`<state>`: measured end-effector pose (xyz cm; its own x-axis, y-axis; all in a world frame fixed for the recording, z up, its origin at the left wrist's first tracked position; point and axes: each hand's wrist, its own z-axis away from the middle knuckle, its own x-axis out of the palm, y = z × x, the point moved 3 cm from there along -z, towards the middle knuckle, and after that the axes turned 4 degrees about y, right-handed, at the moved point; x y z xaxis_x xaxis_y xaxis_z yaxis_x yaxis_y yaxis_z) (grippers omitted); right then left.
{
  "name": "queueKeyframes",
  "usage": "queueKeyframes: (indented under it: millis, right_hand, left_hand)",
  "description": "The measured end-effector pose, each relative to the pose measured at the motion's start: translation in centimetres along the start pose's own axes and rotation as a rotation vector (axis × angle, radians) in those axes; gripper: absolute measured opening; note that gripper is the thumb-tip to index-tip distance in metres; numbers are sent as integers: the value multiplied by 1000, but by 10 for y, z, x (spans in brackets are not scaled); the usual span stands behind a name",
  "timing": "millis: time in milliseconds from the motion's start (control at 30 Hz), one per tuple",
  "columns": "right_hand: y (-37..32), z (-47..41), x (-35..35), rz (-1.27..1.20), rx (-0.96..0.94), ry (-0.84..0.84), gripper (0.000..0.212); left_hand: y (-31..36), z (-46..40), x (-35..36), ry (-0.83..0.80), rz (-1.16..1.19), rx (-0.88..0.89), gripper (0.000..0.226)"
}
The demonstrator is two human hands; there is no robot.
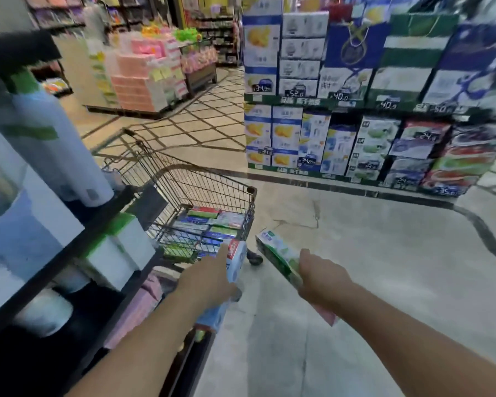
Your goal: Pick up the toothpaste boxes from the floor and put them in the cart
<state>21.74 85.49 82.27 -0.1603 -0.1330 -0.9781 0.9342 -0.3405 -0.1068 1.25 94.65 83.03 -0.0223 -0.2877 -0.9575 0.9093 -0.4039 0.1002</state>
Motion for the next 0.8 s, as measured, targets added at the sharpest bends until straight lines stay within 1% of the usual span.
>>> queueKeyframes:
  millis: [67,167,300,400,500,600,667,800]
  right_hand:
    - [6,-35,-9,-7,44,-15,48]
    - [25,-80,-18,-31,110,-36,47]
    - [61,-149,-21,-23,131,-55,45]
    - [87,-207,-22,-29,120,-65,42]
    - [108,-265,-30,-29,78,-88,40]
    - [116,-322,-37,-8,5,-134,47]
    - [113,-360,-42,4,-37,-139,51]
    - [81,-420,-42,-5,-140,-148,44]
  left_hand:
    - [4,-44,-9,0,-10,34,101]
    - [18,-103,-14,-23,15,59,99]
    - [45,-183,-21,-38,36,82,97]
    - [63,-235,-21,-40,55,61,97]
    - [73,-280,-27,-64,77,-13,98]
    - [74,-319,-38,-68,123,-106,98]
    - [65,-342,-42,-51,170,-169,100]
    - [38,-374,-47,-63,210,-278,99]
